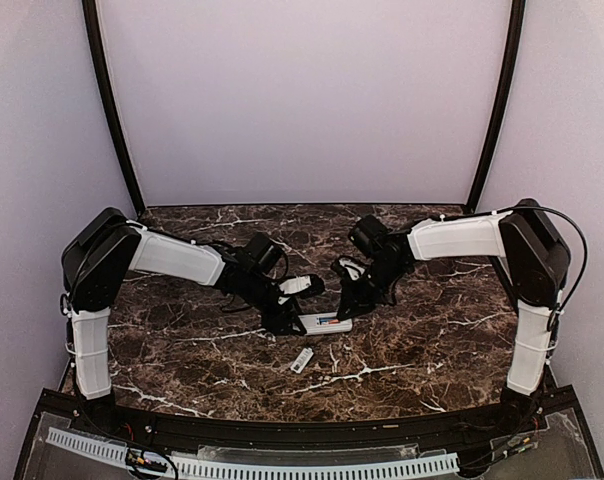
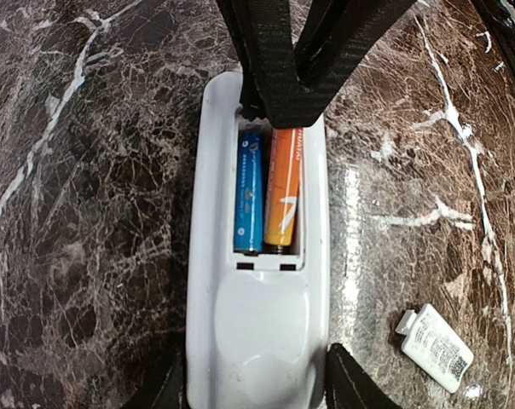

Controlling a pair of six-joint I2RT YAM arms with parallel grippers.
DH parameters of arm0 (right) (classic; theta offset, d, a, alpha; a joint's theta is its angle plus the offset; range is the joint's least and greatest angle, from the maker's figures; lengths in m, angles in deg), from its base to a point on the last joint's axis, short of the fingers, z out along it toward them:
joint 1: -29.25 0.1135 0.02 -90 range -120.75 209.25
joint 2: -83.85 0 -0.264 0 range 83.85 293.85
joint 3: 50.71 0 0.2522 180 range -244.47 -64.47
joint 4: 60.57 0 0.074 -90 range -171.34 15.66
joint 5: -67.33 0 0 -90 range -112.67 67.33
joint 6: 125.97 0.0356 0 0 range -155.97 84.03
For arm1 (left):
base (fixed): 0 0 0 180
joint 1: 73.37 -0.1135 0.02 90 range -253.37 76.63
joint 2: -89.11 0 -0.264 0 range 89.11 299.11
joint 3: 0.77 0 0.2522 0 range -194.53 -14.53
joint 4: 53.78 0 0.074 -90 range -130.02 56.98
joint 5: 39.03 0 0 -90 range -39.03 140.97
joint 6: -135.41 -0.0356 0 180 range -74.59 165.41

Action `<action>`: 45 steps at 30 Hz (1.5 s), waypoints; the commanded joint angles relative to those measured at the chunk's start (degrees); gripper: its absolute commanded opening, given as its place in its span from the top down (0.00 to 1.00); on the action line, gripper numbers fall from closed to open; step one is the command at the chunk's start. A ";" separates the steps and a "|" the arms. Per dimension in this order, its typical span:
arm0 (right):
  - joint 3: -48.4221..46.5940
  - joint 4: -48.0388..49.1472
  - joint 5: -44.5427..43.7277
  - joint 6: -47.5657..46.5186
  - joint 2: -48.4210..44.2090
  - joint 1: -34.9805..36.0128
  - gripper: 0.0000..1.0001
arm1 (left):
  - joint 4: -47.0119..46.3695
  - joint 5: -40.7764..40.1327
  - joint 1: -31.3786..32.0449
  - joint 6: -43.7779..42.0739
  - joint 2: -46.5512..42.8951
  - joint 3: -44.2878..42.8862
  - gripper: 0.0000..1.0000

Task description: Load the batteries into the remote control

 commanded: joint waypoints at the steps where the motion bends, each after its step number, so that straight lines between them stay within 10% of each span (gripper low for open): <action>1: 0.67 0.70 0.61 0.32 0.02 0.65 0.97 | 4.76 -1.37 1.28 1.11 1.41 2.51 0.55; 33: -6.33 -3.46 -0.09 -2.40 0.62 3.30 1.00 | 6.60 -3.38 1.41 0.12 1.27 1.81 0.54; 45: -3.64 1.73 2.75 -6.97 -5.55 2.69 0.95 | 7.27 -3.63 0.89 2.54 -3.97 -1.09 0.38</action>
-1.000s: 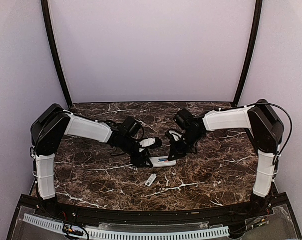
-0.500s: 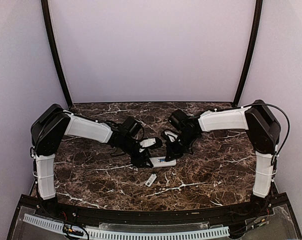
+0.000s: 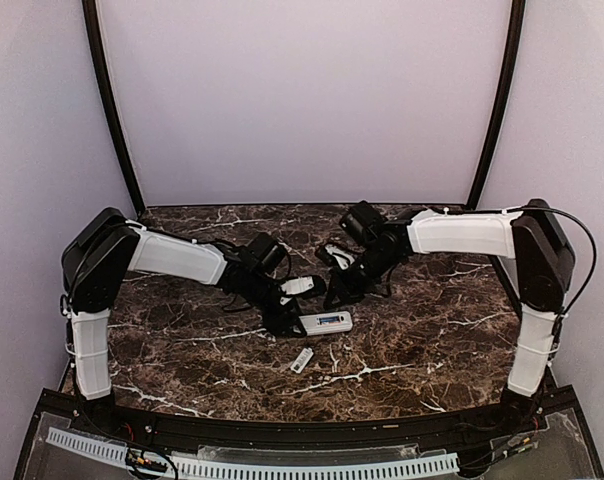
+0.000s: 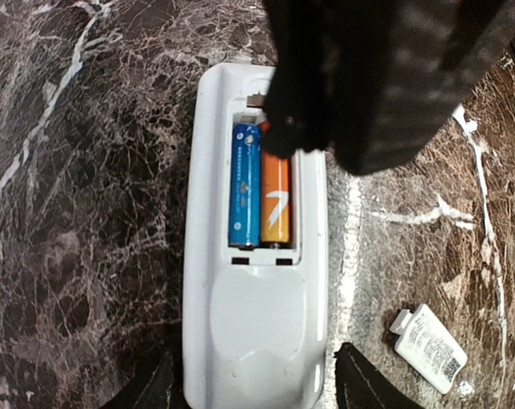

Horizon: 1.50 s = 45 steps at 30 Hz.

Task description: Load the batteries into the remote control

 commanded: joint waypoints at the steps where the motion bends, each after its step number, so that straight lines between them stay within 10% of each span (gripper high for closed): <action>1: 1.89 4.05 1.60 -3.72 -4.56 -0.36 0.93 | 3.32 -1.08 -0.30 2.12 -4.13 0.51 0.35; 9: 5.07 9.30 4.35 -12.64 -10.90 -1.18 0.71 | -0.07 0.96 -1.53 5.67 -12.31 2.10 0.22; 20: 7.63 15.68 6.17 -51.97 -14.60 1.79 0.31 | -4.82 -11.69 -5.15 23.96 -25.74 9.30 0.21; 30: 5.15 4.64 4.04 -81.16 -6.65 11.42 0.20 | -0.24 -18.82 -7.22 30.18 -35.66 15.79 0.17; 45: -11.07 -11.27 -5.51 -90.55 11.95 13.93 0.27 | 2.34 -19.97 -7.46 29.86 -35.44 13.86 0.18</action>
